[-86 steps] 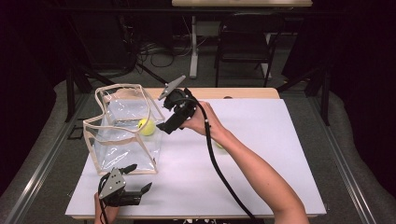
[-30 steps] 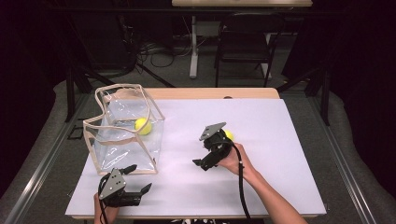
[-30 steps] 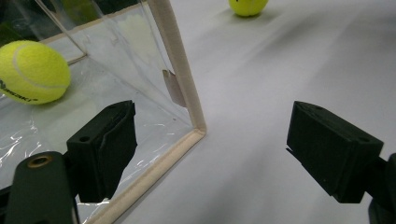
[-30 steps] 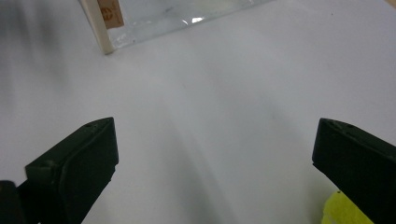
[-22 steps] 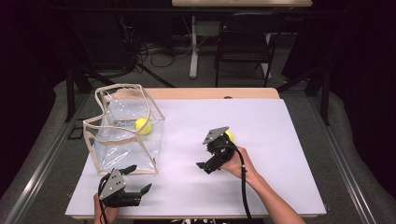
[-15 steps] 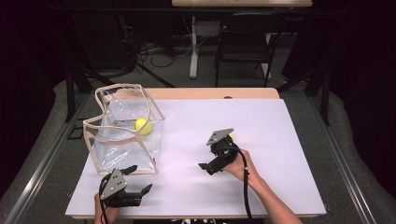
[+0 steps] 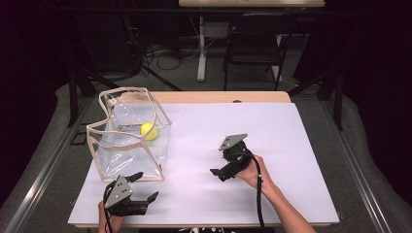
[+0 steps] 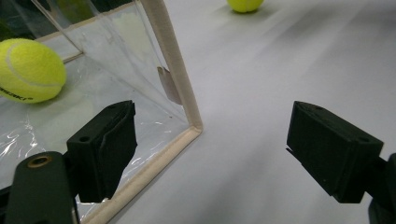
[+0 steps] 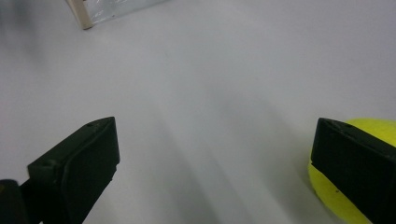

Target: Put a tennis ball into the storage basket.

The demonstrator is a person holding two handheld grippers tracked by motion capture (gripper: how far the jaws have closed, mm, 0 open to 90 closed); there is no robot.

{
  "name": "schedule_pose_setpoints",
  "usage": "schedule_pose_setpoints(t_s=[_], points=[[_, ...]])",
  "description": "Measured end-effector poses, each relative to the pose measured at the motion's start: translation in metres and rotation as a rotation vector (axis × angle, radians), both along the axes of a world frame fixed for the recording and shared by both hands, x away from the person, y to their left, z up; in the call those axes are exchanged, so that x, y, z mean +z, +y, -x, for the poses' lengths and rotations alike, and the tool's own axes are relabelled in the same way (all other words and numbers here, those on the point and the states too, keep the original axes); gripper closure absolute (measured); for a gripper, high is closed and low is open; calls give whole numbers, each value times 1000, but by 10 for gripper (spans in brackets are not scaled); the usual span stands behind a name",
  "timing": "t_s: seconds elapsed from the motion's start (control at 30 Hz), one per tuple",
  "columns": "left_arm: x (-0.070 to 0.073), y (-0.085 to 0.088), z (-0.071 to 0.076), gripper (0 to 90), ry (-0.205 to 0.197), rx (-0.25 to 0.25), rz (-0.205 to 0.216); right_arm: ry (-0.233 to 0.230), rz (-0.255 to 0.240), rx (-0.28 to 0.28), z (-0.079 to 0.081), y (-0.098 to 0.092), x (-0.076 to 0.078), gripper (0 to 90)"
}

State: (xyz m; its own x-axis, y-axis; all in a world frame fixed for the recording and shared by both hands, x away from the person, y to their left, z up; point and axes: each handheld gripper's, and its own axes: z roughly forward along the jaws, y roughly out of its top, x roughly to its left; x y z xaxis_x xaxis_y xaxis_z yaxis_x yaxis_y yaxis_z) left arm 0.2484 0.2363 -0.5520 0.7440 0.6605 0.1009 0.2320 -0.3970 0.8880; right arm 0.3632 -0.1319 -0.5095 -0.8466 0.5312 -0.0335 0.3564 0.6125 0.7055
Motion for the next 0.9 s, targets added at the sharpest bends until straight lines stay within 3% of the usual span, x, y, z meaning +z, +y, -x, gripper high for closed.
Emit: schedule_pose_setpoints(t_s=[0.9], points=[[0,0,-1,159,0,-3,-2,-34,-54,-104,-18,-31,8,0]])
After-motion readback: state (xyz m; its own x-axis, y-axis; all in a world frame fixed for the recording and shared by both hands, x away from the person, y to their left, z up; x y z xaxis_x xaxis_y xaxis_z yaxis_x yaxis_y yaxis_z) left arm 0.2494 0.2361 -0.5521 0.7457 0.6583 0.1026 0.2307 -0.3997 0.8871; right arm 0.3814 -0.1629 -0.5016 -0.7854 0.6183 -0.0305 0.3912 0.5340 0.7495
